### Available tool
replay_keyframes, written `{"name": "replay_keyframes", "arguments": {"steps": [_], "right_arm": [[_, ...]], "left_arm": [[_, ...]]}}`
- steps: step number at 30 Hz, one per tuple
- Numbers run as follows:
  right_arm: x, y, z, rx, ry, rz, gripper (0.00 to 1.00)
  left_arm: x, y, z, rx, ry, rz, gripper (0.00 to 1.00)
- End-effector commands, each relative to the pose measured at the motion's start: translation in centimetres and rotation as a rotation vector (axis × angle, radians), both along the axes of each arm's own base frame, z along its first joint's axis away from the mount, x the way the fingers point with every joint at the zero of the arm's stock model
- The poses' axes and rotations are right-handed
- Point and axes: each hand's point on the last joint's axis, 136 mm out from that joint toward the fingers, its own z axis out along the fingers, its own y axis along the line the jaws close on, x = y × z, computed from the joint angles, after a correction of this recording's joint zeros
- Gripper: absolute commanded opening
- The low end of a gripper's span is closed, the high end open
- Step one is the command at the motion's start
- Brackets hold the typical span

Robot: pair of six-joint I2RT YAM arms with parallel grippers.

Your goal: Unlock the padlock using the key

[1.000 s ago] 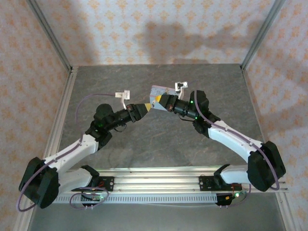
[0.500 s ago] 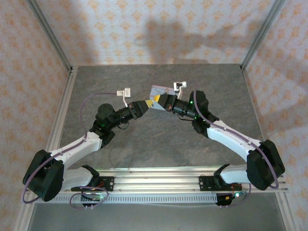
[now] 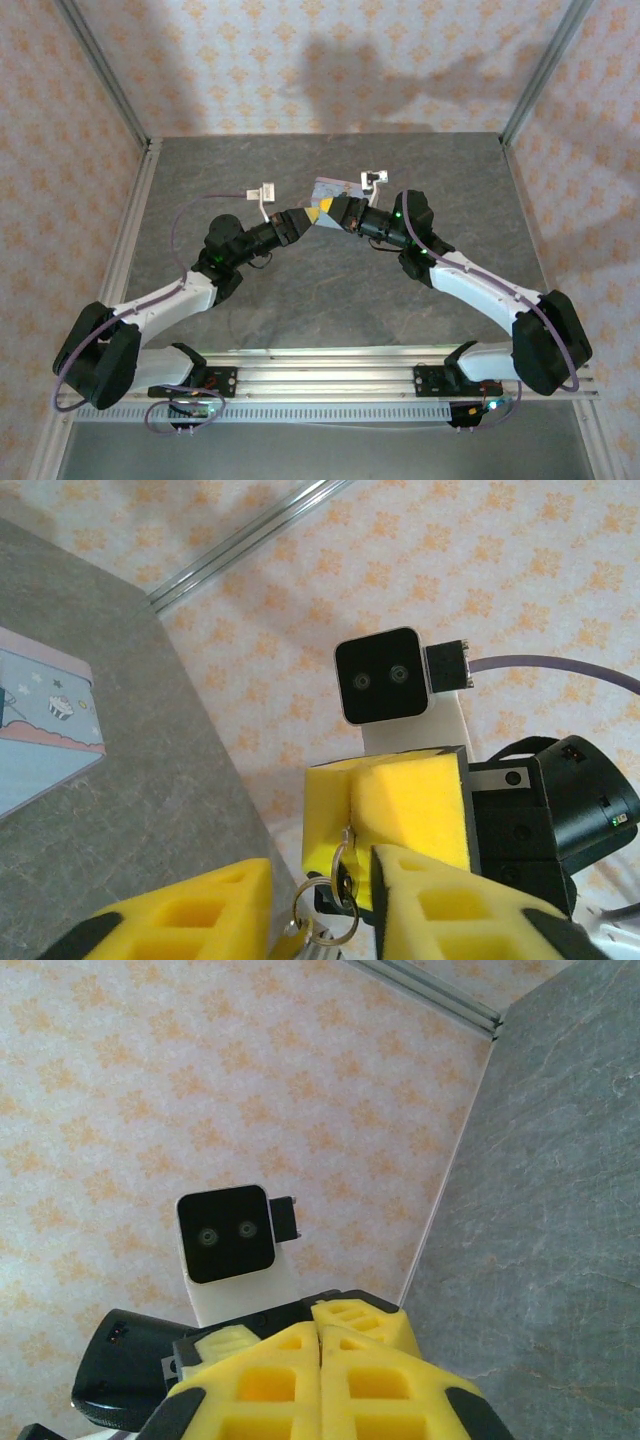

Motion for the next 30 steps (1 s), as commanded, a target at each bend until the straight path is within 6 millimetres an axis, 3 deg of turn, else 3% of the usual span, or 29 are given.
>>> {"name": "replay_keyframes", "arguments": {"steps": [1,7,13,18,23,26,30], "right_arm": [[-0.2,0.1,0.9,0.030,-0.040,0.003,0.00],[-0.4,0.3,0.2,0.018,-0.029,0.010,0.00],[-0.5,0.0,-0.5,-0.061,-0.035,0.005,0.00],[0.0,-2.1,-0.7,-0.252,-0.062,-0.066,0.32],[2.4,-6.0,-1.4,-0.468,-0.026,-0.183,0.52],[4.9,-8.4,-3.7,-0.678,0.035,-0.249,0.54],[8.7,-9.6,-6.4,-0.862,0.082,-0.263,0.54]], "left_arm": [[-0.4,-0.3,2.4,-0.040,-0.075,-0.019,0.25],[-0.4,-0.1,2.4,-0.031,-0.087,-0.009,0.00],[-0.6,0.2,1.6,0.017,-0.091,0.008,0.00],[-0.6,0.6,-0.4,0.102,-0.070,0.033,0.00],[0.0,0.8,-2.6,0.146,-0.058,0.060,0.00],[0.9,0.3,-3.7,0.139,-0.048,0.061,0.00],[2.7,-1.2,-4.9,0.106,-0.026,0.060,0.00]]}}
